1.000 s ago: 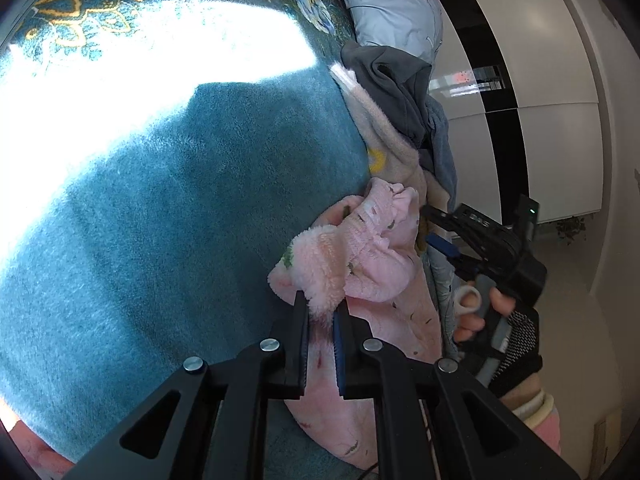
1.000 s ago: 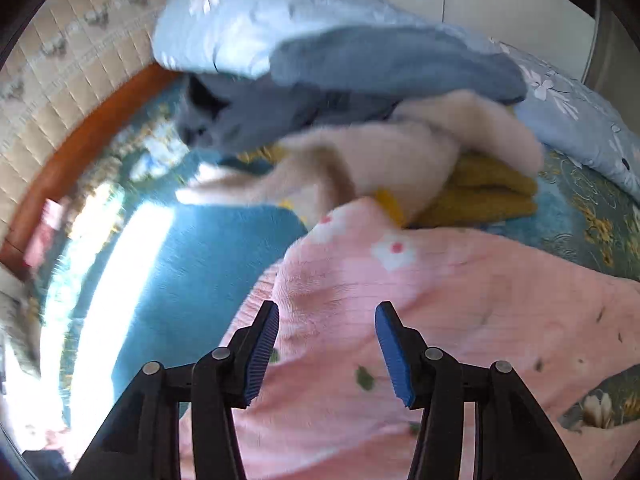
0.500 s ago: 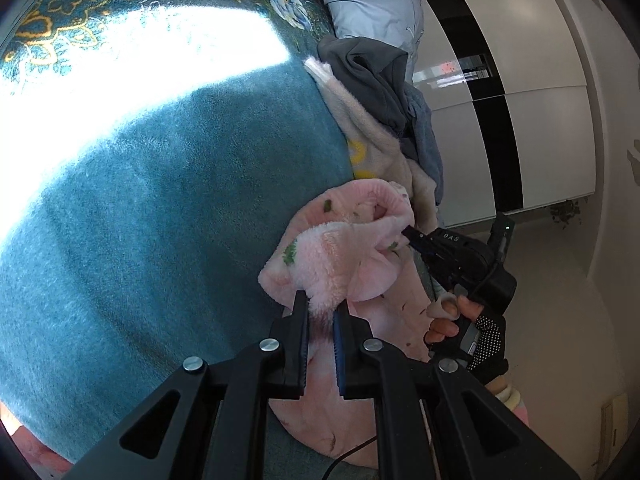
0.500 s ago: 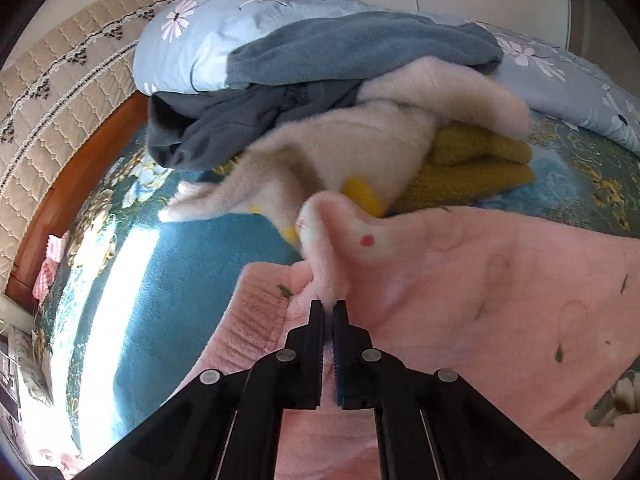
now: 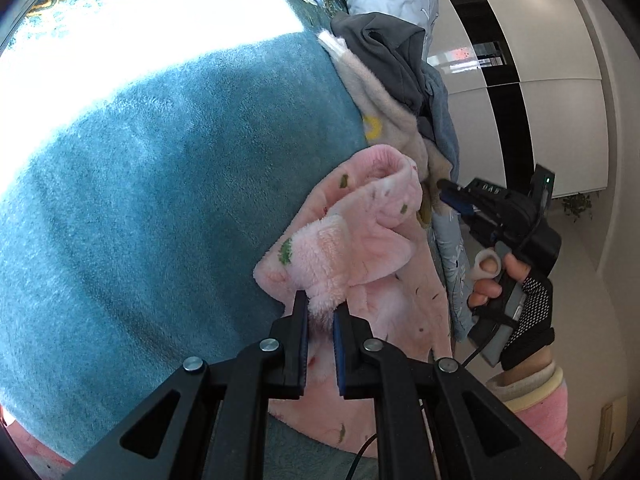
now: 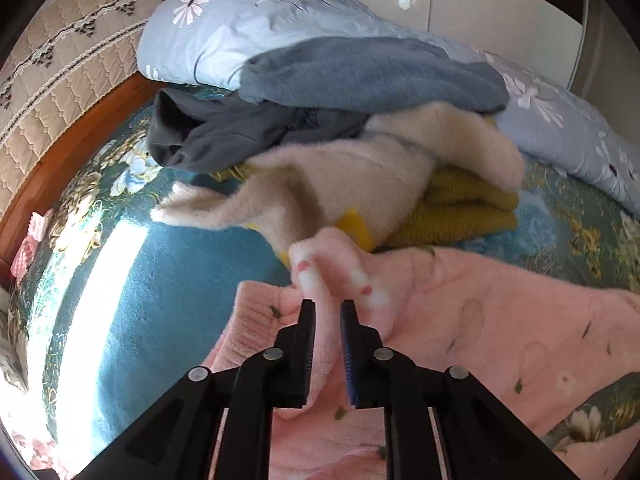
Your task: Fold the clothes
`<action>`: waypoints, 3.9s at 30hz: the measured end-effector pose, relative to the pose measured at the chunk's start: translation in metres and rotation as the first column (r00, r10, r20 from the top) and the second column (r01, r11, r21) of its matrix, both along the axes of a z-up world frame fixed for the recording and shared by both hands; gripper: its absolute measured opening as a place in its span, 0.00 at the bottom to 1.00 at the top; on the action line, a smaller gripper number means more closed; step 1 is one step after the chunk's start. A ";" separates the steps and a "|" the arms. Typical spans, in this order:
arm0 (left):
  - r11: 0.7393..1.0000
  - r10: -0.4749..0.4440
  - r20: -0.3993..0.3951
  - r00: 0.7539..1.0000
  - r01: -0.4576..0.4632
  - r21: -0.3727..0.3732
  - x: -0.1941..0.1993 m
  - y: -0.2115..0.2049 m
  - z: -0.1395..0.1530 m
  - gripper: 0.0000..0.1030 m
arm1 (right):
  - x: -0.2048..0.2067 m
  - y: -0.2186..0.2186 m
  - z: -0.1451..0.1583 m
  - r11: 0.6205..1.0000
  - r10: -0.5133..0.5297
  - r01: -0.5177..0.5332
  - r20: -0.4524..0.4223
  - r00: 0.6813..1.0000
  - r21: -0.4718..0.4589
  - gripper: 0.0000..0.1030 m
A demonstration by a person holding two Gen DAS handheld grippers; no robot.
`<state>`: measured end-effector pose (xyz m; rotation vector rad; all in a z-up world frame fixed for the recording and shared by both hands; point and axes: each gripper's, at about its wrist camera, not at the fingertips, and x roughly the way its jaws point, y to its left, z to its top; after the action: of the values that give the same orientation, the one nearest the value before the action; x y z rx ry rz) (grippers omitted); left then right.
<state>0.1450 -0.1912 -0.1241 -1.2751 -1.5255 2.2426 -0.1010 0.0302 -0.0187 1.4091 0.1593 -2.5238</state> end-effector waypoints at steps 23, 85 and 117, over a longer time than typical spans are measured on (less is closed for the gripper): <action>1.000 0.001 0.006 1.000 -0.001 -0.017 -0.009 0.004 0.002 0.08 | -0.025 -0.085 -0.066 0.857 0.111 -0.116 0.039 0.993 0.503 0.11; 0.988 0.122 0.000 0.992 -0.122 -0.099 -0.006 -0.023 -0.007 0.10 | 0.294 0.596 0.035 0.559 -0.740 0.676 0.079 0.668 -0.481 0.64; 0.901 0.138 -0.278 0.951 -0.237 -0.363 -0.001 0.019 0.099 0.44 | 0.180 0.600 -0.014 0.608 -0.744 0.697 0.034 0.667 -0.379 0.63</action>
<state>0.1440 -0.1724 -0.0250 -0.9038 -1.1938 2.8180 0.0788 0.6303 -0.0323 1.3141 -1.0357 -3.0166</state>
